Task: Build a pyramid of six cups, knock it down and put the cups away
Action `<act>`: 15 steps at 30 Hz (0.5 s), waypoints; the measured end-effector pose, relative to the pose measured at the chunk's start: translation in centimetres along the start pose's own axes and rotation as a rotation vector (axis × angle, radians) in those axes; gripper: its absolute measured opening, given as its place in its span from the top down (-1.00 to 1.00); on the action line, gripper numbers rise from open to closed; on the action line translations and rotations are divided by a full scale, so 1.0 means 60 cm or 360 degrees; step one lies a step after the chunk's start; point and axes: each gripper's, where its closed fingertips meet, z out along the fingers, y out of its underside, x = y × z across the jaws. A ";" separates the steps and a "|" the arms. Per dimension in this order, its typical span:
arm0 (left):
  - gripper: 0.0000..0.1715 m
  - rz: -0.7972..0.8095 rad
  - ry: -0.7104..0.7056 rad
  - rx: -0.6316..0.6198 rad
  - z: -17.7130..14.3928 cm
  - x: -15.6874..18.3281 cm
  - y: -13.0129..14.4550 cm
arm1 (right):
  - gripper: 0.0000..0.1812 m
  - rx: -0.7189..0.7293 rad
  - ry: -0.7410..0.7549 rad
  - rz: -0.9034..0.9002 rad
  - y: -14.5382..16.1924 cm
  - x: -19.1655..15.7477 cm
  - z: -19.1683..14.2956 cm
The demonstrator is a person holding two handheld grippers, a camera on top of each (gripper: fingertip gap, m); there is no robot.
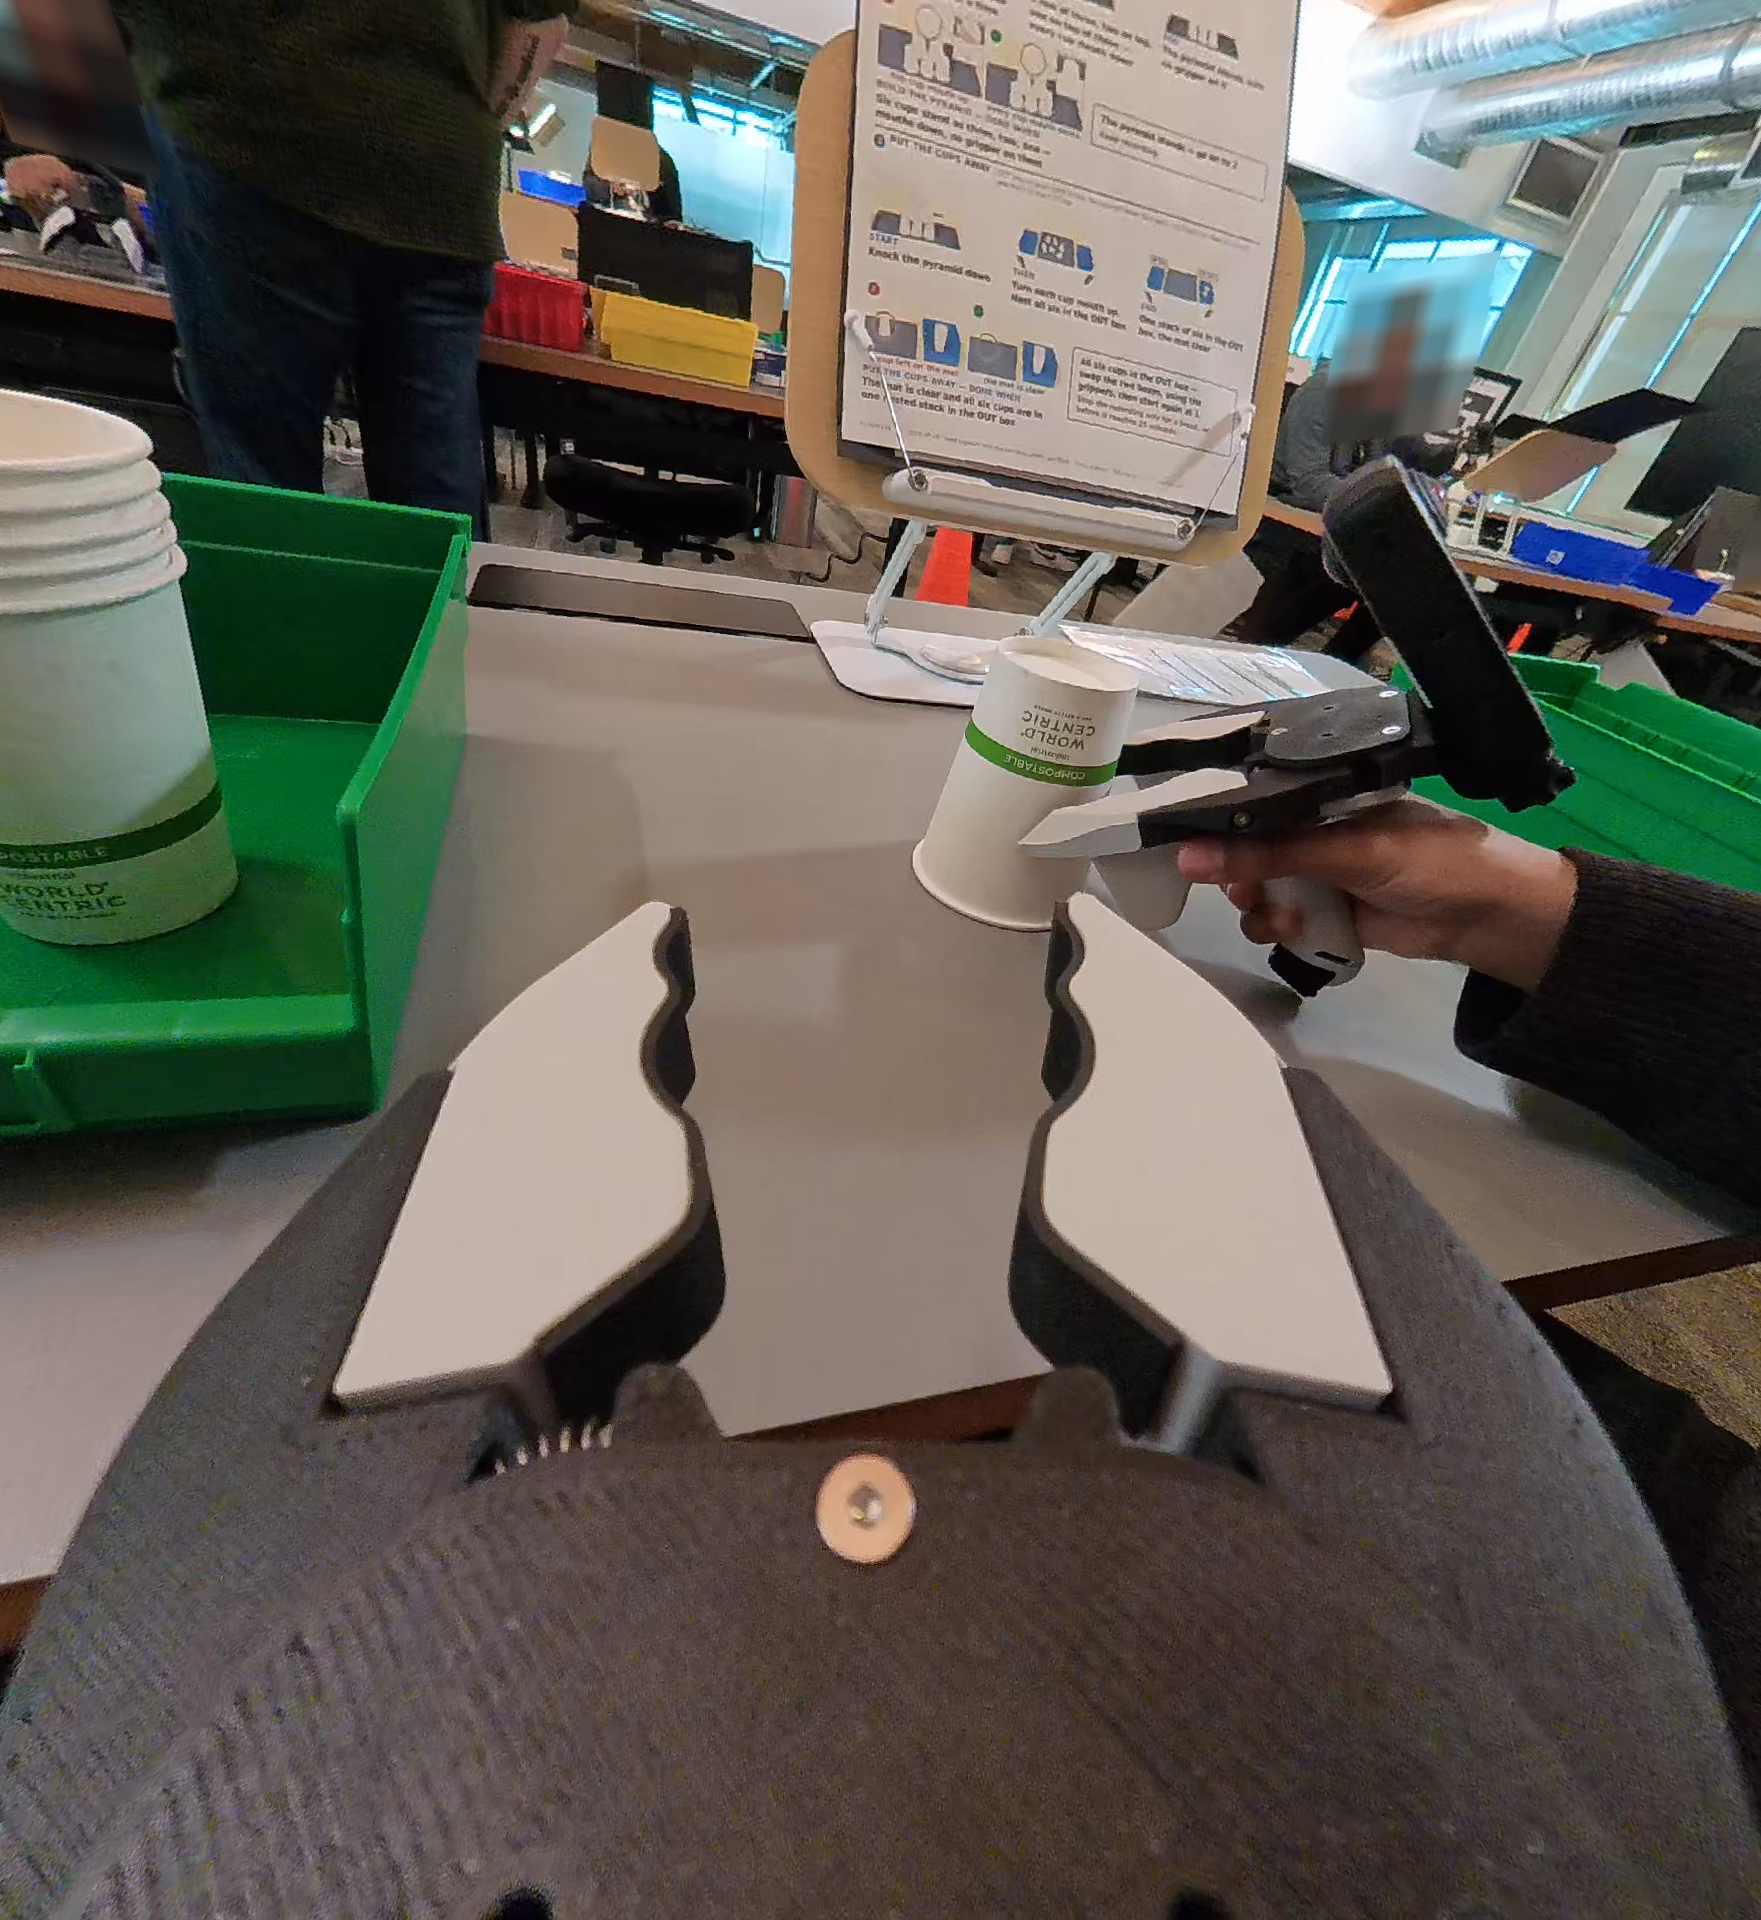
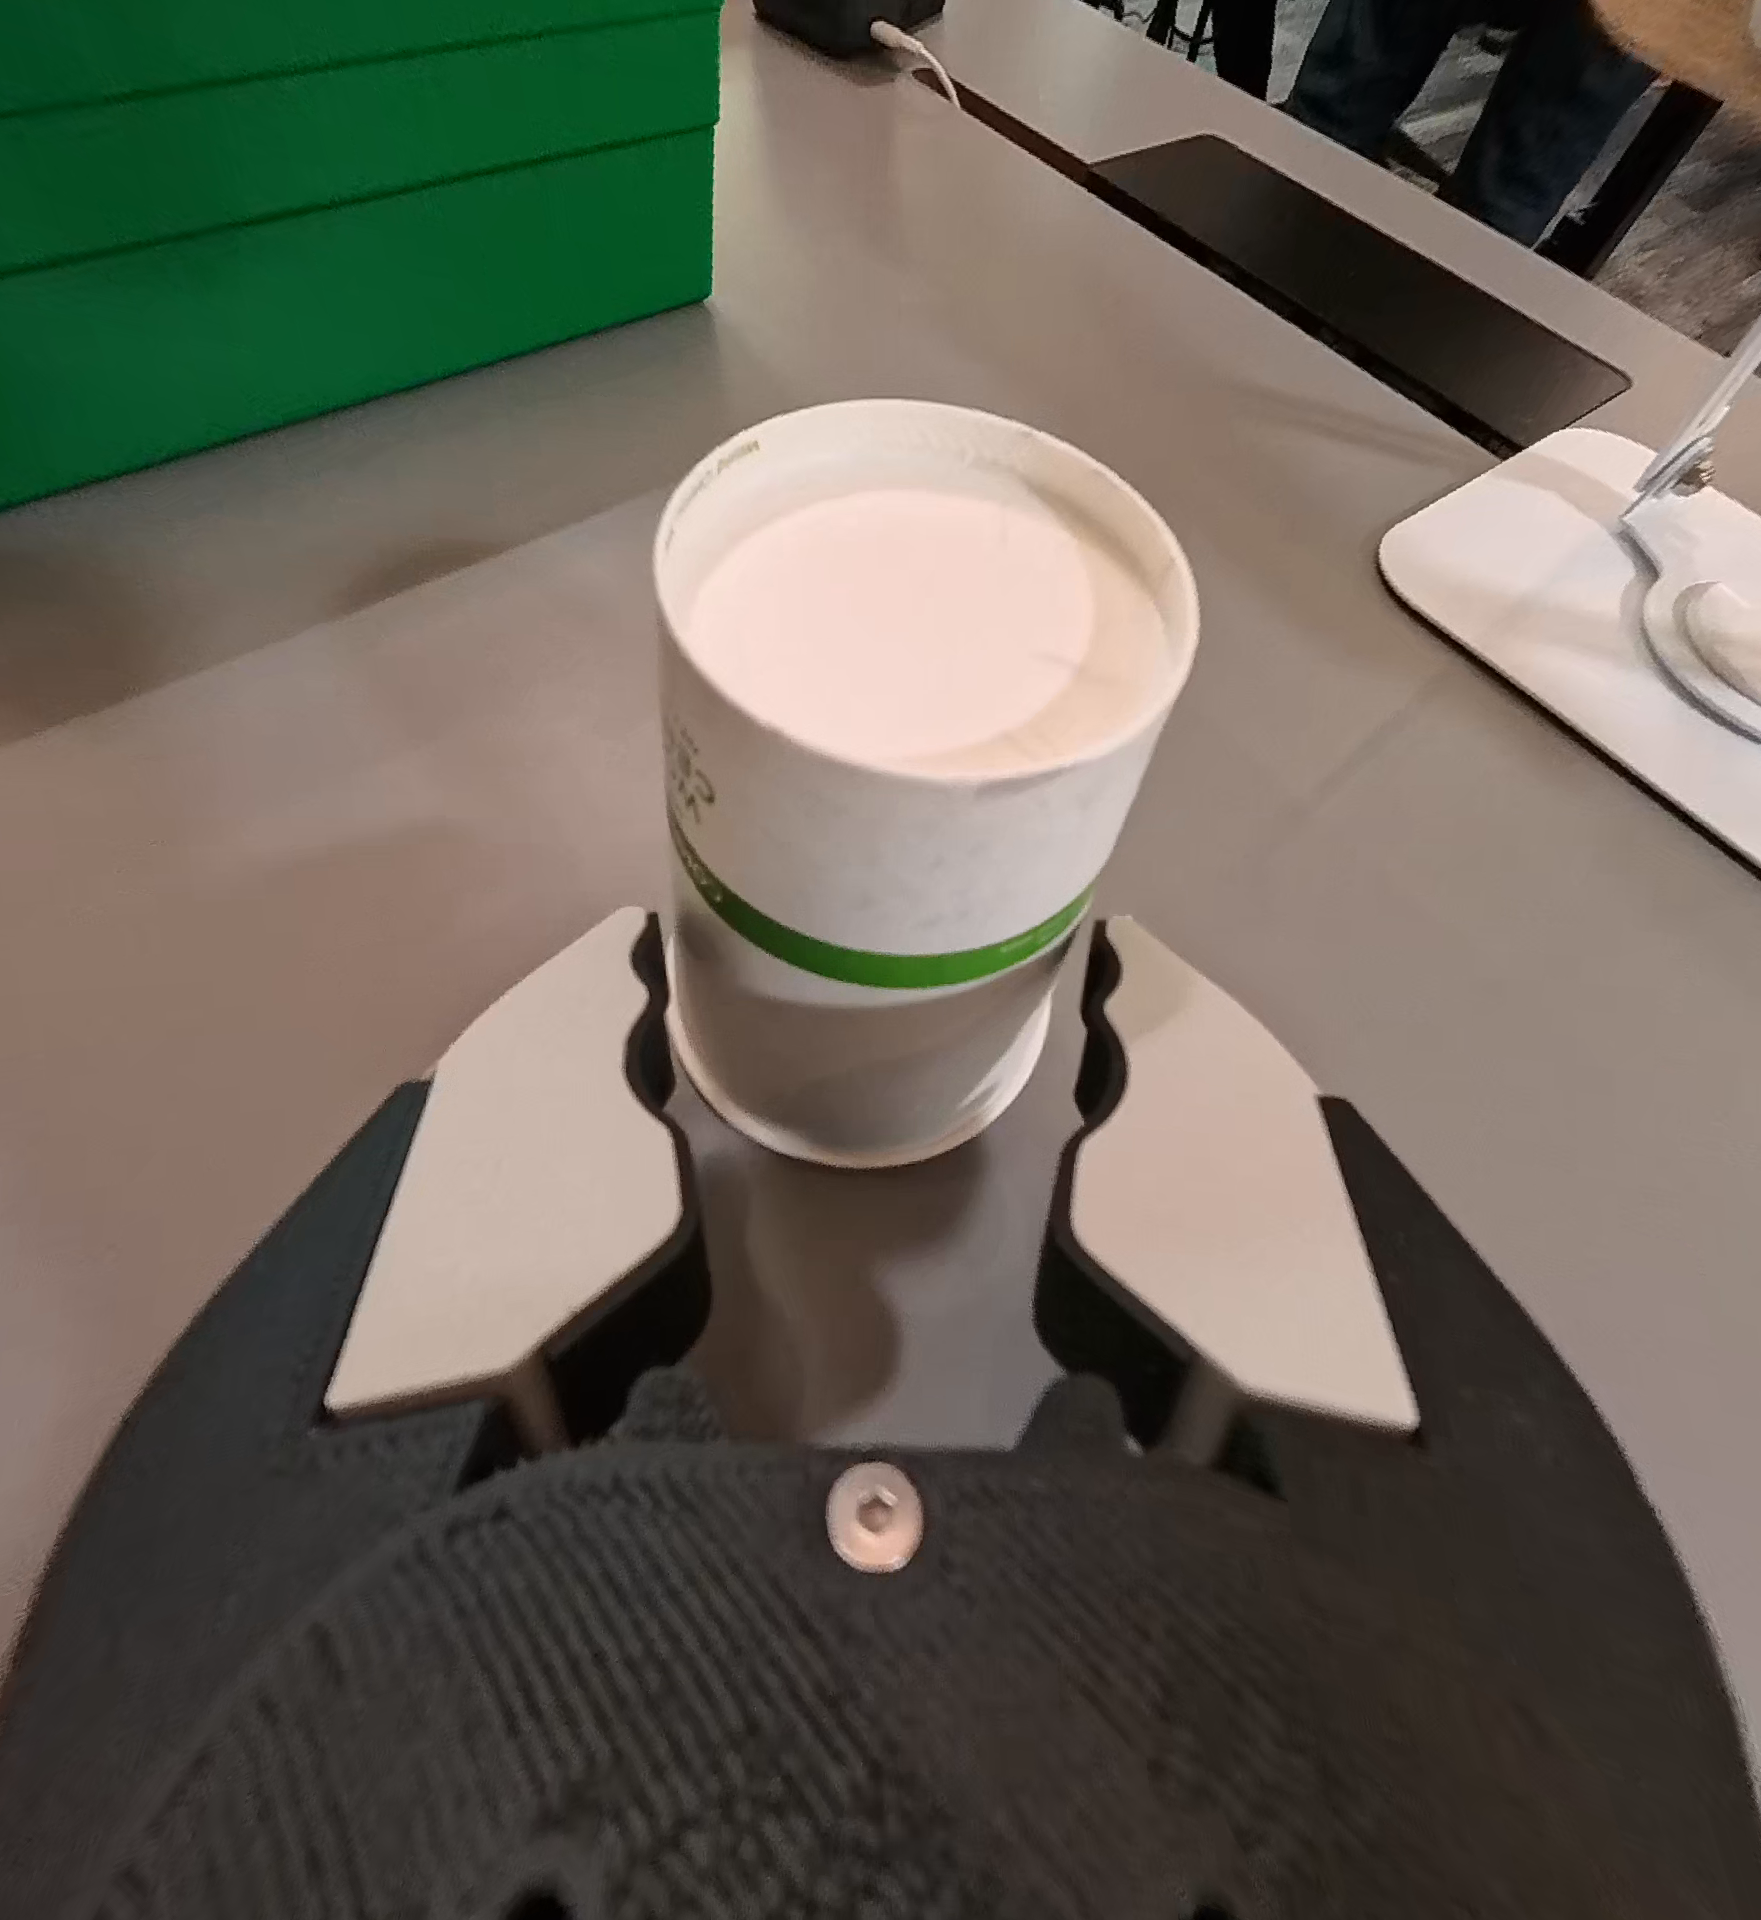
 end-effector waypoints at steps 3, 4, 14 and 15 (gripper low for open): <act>0.22 -0.0008 0.0001 0.0000 0.006 -0.003 -0.001 | 0.14 0.0009 0.0006 -0.0011 0.002 0.000 -0.007; 0.22 -0.0008 -0.0005 0.0005 0.008 -0.005 -0.003 | 0.14 0.0013 0.0001 -0.0005 0.003 0.000 -0.010; 0.23 0.0137 -0.0413 0.0247 0.008 -0.112 -0.067 | 0.15 0.0017 0.0040 0.0022 0.029 0.010 -0.052; 0.23 0.0206 -0.0470 0.0241 0.008 -0.131 -0.073 | 0.16 0.0016 0.0050 0.0030 0.033 0.013 -0.058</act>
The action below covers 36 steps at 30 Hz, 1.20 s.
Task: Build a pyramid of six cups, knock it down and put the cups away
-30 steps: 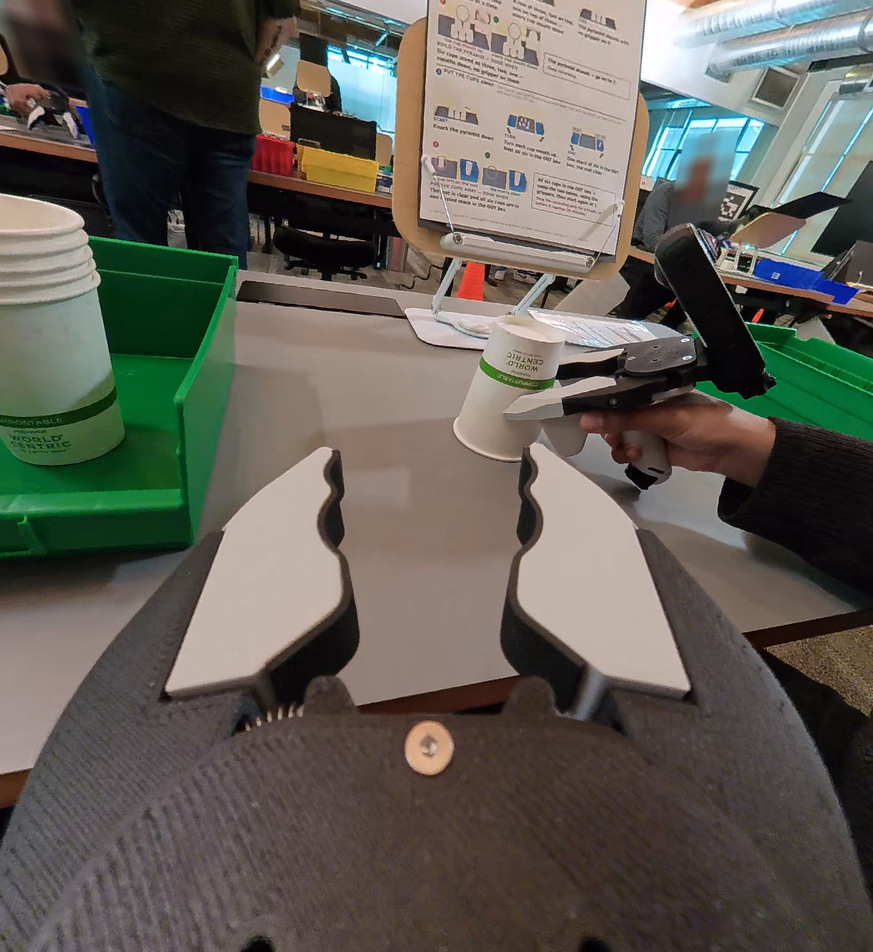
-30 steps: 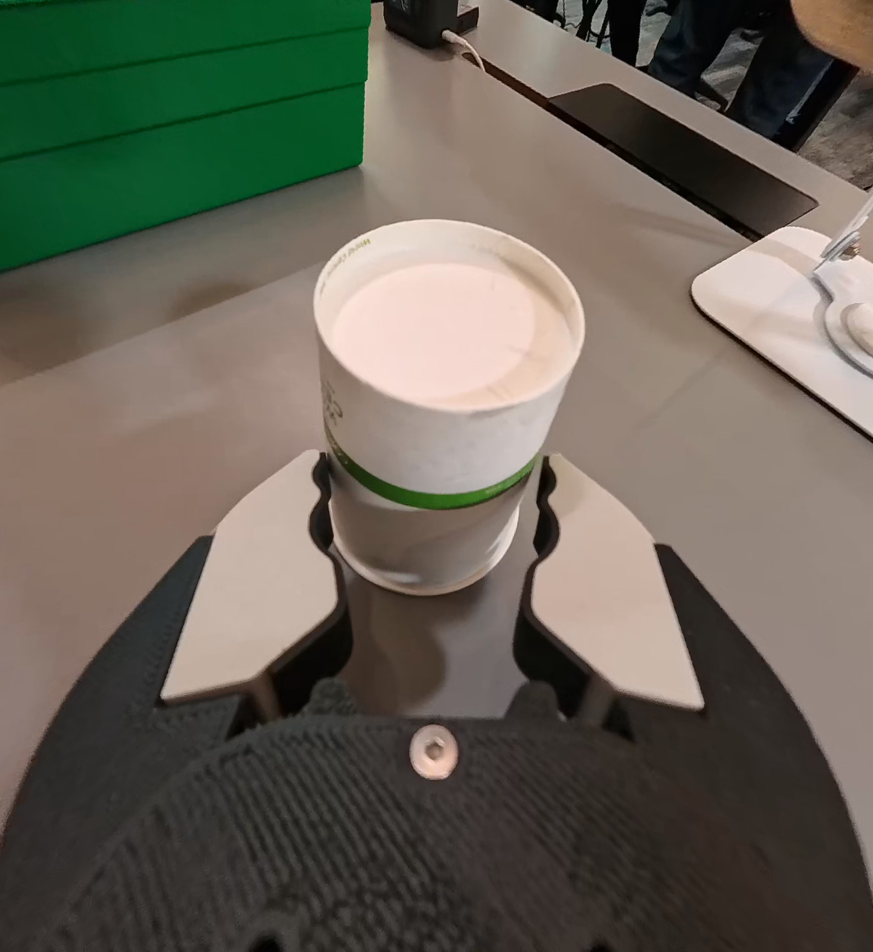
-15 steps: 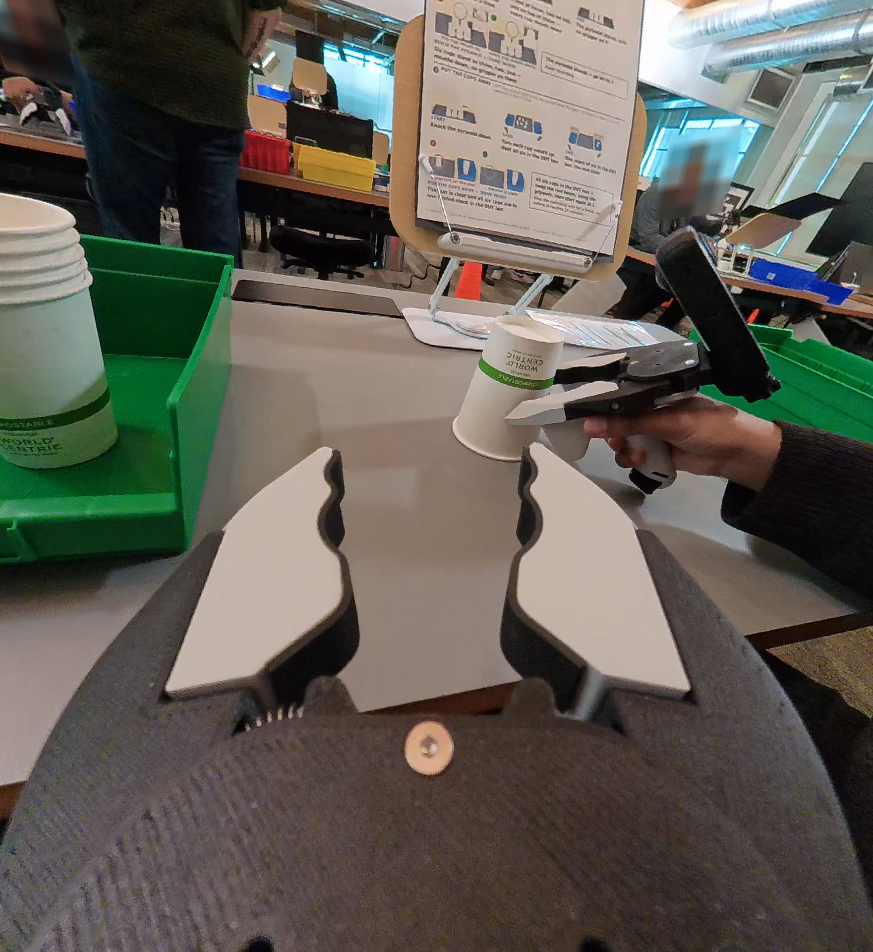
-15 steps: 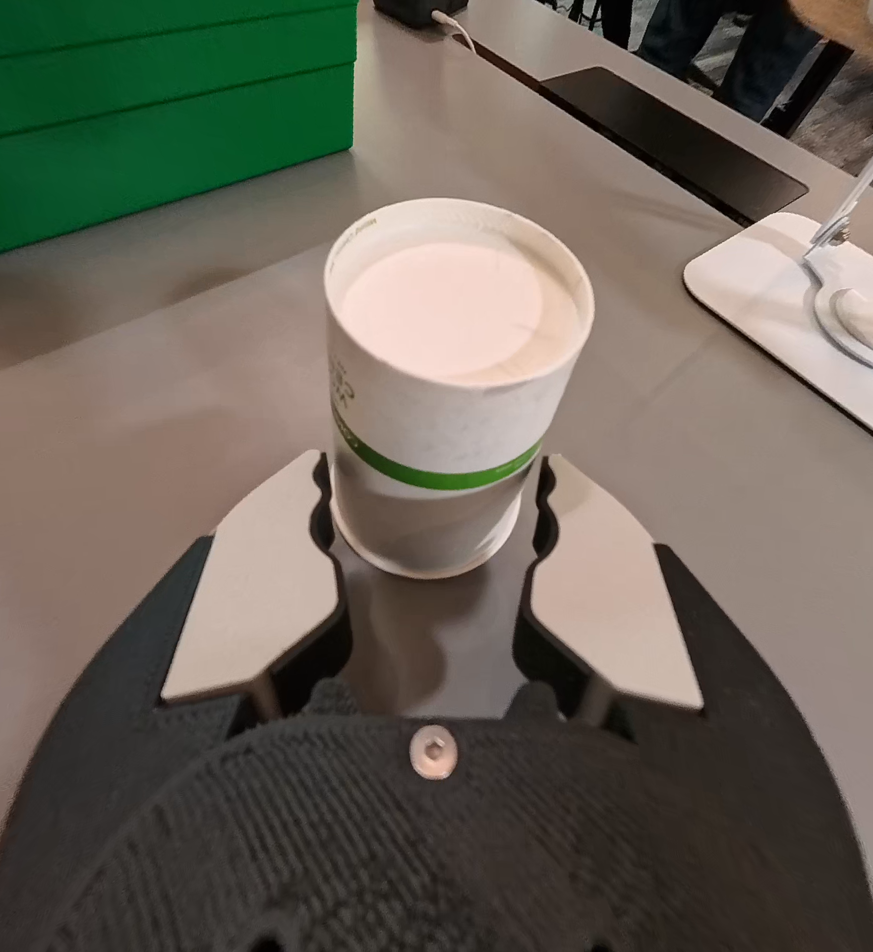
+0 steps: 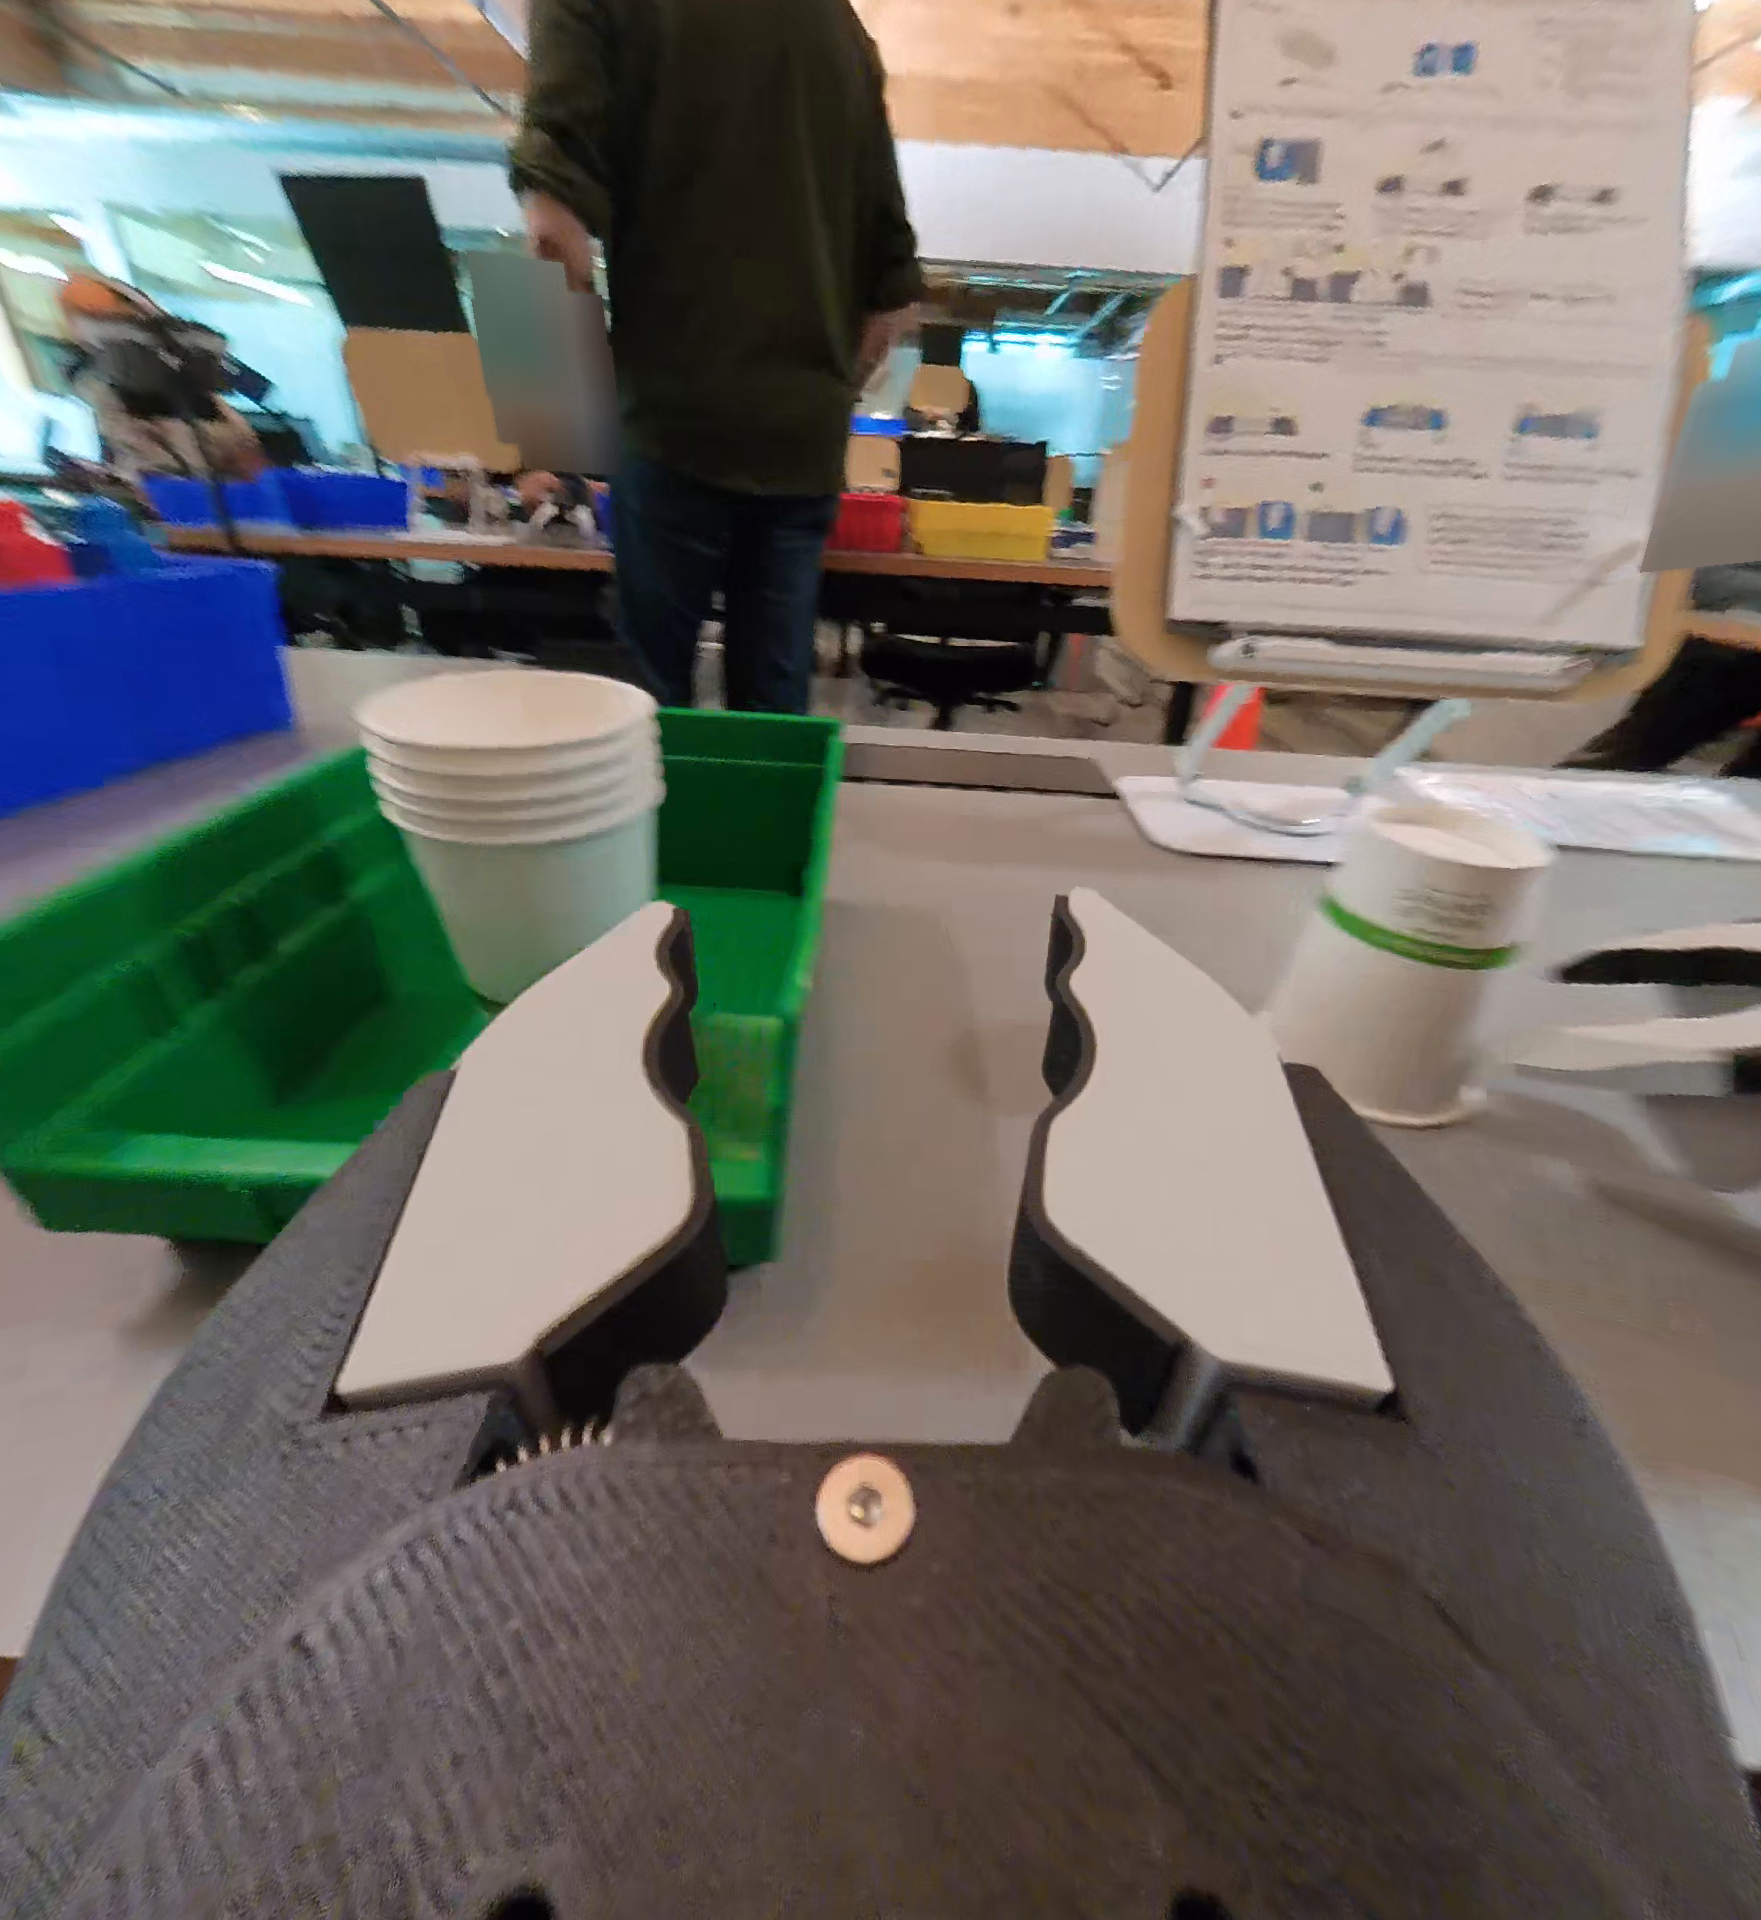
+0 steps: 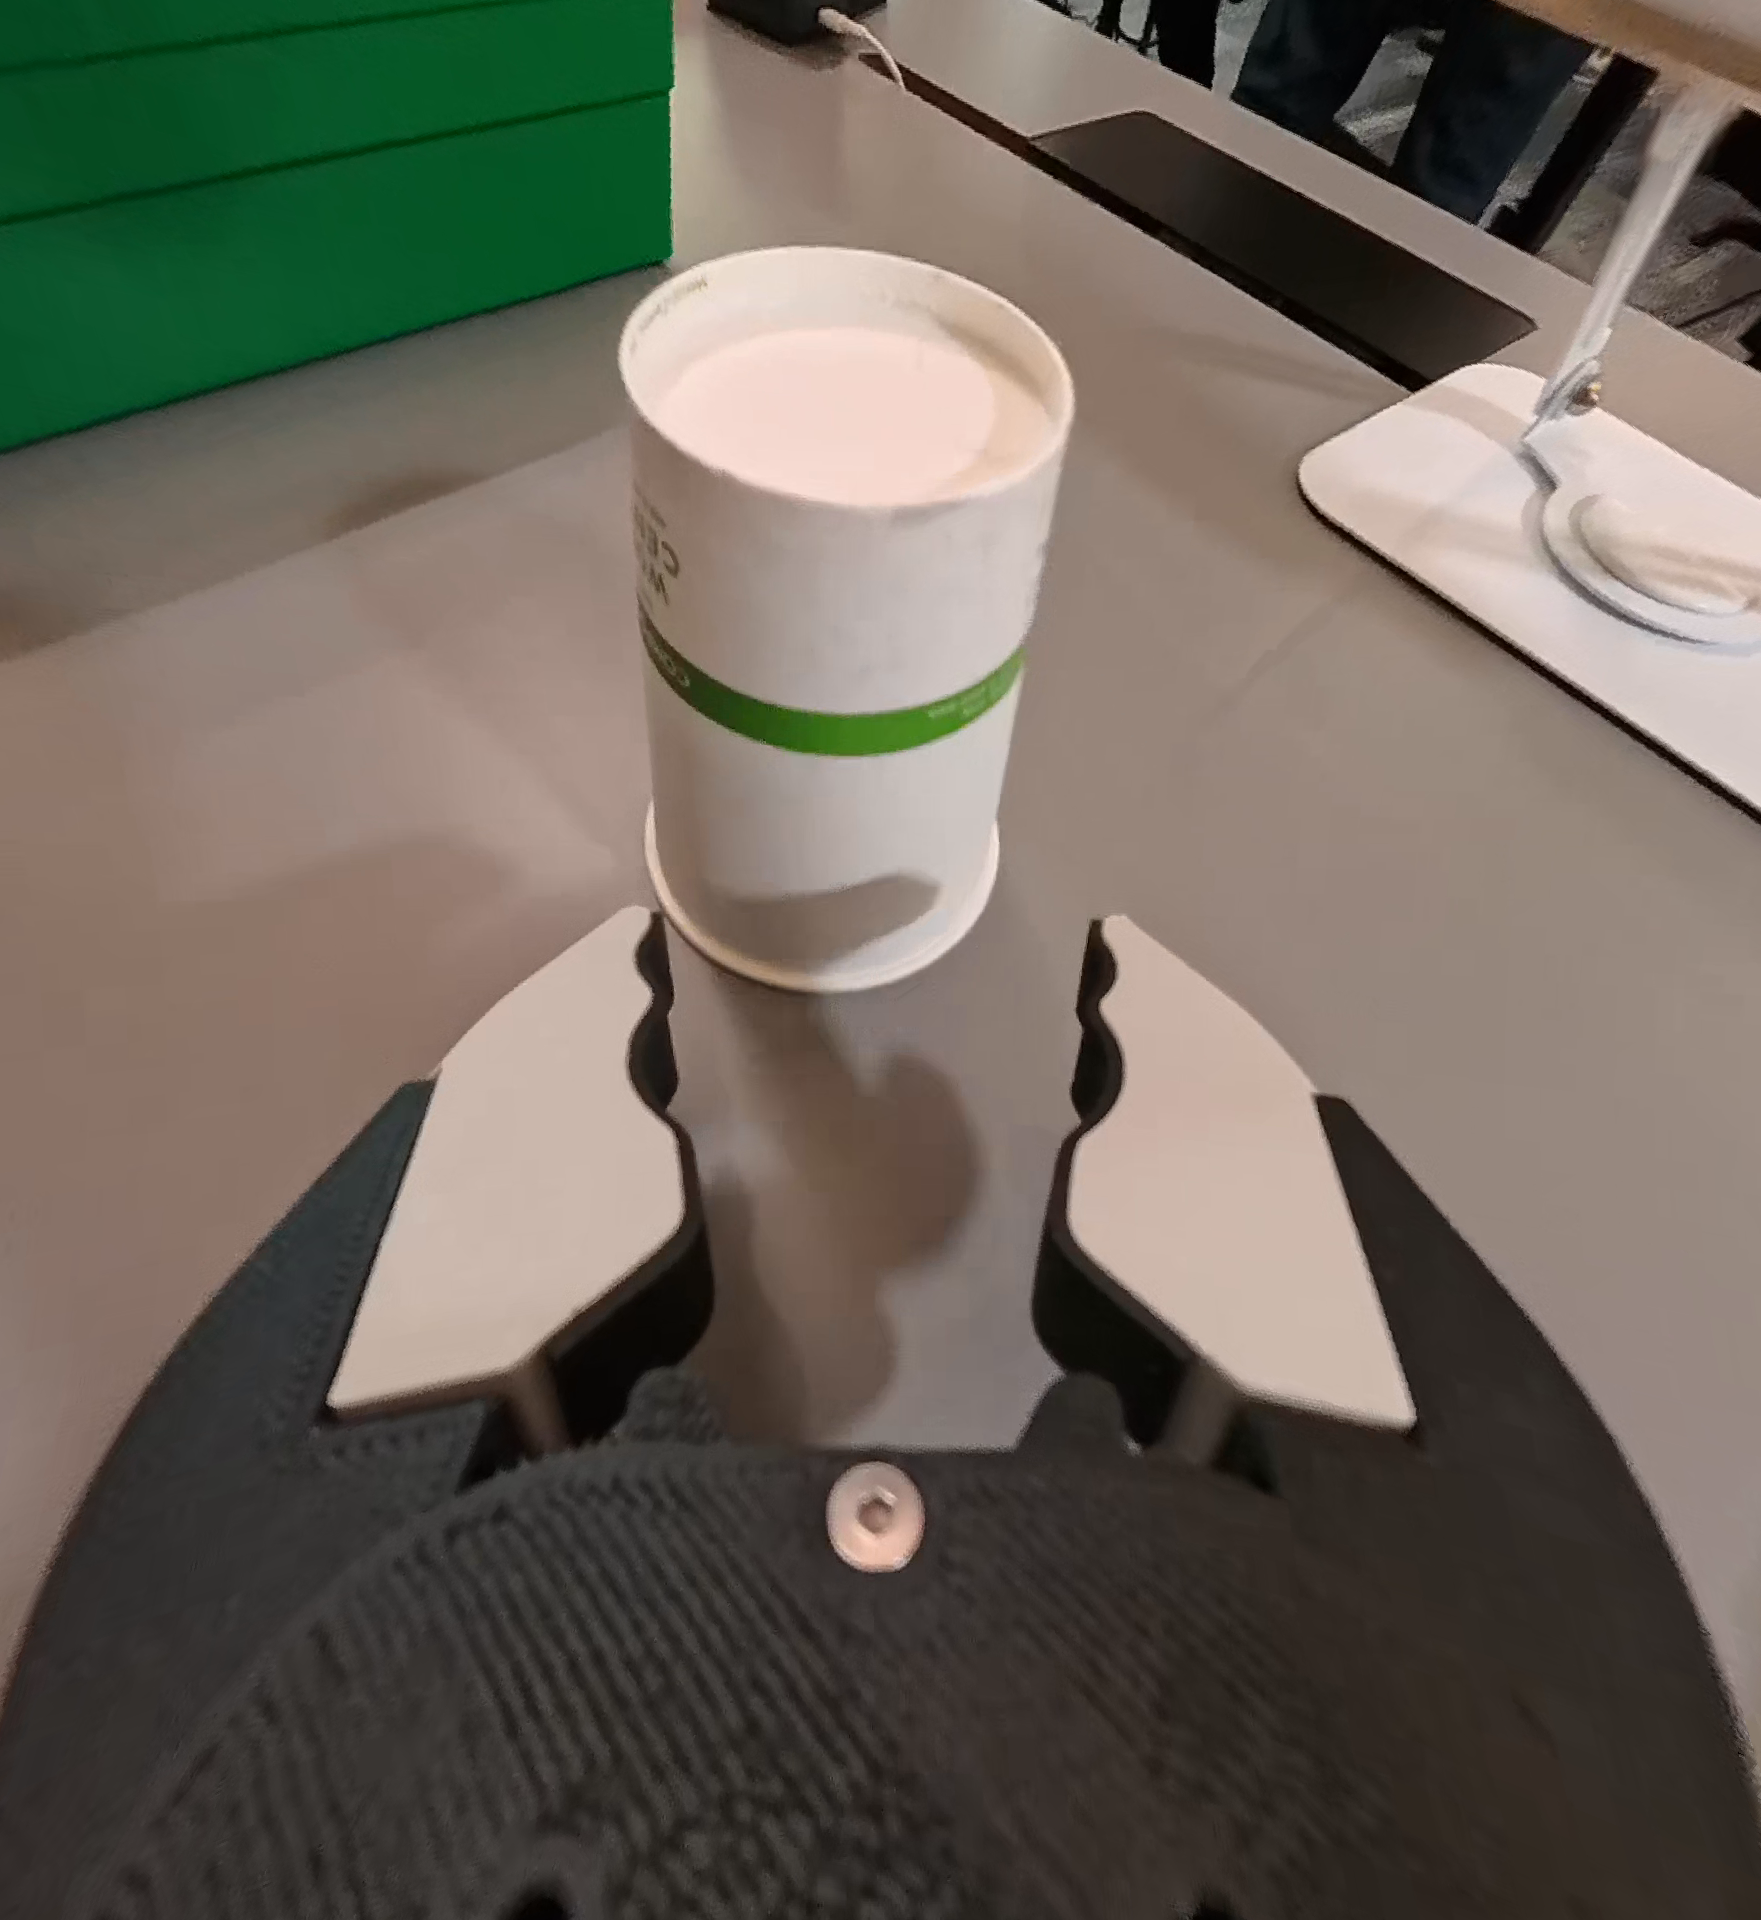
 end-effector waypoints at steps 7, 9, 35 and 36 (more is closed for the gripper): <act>0.00 -0.0006 -0.0182 -0.0084 0.054 -0.122 0.001 | 0.19 -0.0010 0.0139 0.0081 0.034 0.041 -0.051; -0.01 0.0060 -0.0191 -0.0113 0.077 -0.137 -0.002 | 0.19 -0.0022 0.0191 0.0108 0.047 0.055 -0.067; 0.02 0.0134 -0.0202 -0.0311 0.239 -0.207 0.008 | 0.26 -0.0053 0.0549 0.0311 0.127 0.133 -0.195; 0.02 0.0129 -0.0199 -0.0308 0.237 -0.206 0.006 | 0.27 -0.0056 0.0551 0.0300 0.126 0.132 -0.195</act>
